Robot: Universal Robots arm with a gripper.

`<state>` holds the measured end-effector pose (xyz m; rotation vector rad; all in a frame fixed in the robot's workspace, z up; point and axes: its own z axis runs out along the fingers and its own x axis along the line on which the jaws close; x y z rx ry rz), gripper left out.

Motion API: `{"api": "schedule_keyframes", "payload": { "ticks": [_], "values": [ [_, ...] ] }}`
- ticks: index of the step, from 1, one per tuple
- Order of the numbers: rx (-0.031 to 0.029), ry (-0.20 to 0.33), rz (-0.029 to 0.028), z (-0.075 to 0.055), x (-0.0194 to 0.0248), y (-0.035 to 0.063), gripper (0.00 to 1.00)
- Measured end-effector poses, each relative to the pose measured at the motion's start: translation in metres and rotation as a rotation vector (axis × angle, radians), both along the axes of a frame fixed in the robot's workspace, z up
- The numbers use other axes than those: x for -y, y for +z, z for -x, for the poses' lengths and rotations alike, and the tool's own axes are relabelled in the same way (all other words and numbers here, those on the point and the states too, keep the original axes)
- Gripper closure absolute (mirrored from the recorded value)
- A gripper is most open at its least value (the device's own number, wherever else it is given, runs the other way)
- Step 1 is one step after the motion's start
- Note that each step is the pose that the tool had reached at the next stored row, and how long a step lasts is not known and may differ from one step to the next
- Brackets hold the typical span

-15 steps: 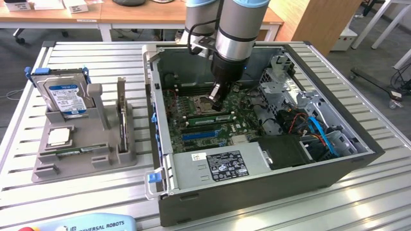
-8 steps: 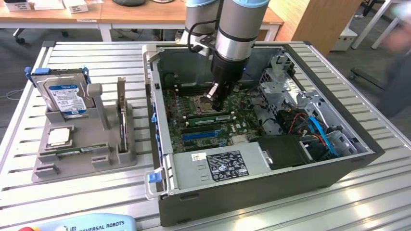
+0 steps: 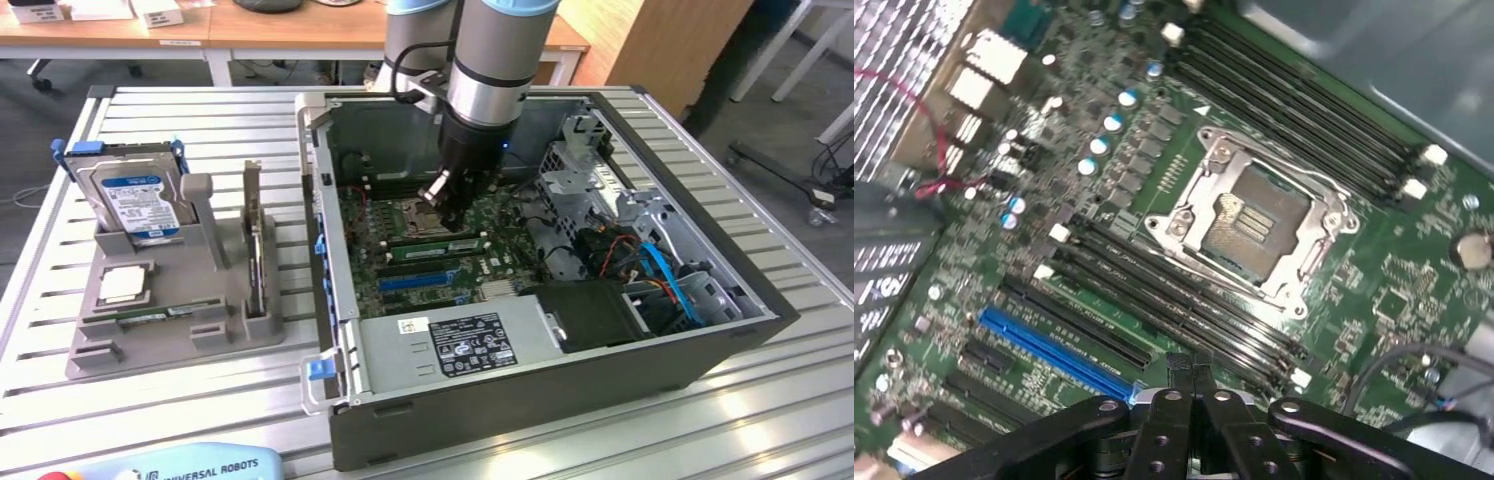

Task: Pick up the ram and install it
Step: 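Press down the ram until it locks into place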

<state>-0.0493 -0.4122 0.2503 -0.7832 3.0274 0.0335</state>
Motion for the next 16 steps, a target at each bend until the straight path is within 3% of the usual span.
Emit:
{"api": "schedule_keyframes", "payload": {
  "ticks": [16],
  "values": [
    [0.0,-0.285,-0.0001,0.0,0.0,-0.0004,0.9]
  ]
}}
